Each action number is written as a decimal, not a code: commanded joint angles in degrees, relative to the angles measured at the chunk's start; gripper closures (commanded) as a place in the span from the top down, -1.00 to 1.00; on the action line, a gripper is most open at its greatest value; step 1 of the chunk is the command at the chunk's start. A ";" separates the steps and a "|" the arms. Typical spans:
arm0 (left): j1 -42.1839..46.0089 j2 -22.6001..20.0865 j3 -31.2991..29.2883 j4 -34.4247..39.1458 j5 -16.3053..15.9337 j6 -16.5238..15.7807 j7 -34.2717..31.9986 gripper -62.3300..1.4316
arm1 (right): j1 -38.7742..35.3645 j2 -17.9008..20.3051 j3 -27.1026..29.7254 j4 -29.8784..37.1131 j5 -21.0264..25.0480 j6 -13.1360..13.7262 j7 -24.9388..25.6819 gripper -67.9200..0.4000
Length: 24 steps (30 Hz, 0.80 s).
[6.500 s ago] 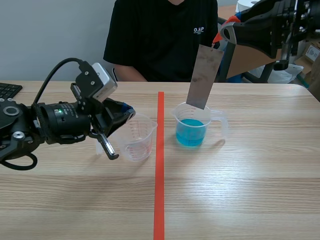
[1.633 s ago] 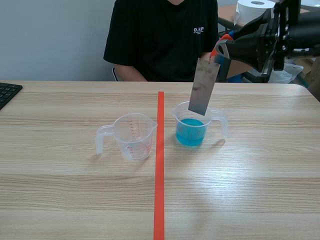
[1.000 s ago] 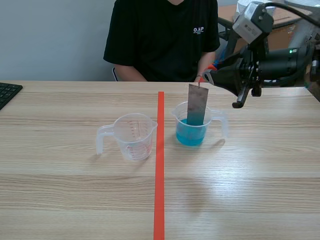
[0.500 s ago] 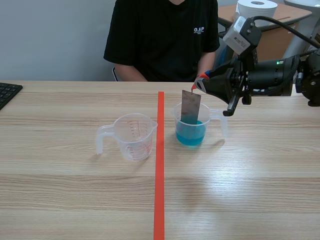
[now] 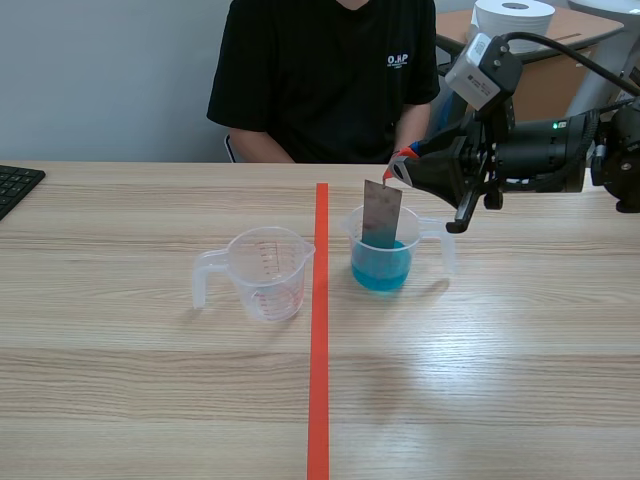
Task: Do the redox reaction experiment.
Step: 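Hold the plate still in the solution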
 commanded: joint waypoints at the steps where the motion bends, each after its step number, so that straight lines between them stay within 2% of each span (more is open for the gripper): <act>1: 0.28 0.17 0.15 0.46 -0.33 -0.15 -0.81 -0.83 | 1.16 0.79 0.26 0.35 -0.70 0.44 -0.66 -0.95; 24: 0.28 0.17 0.15 0.46 -0.33 -0.15 -0.81 -0.83 | 1.20 1.62 0.28 0.44 -0.46 0.44 -0.59 -0.95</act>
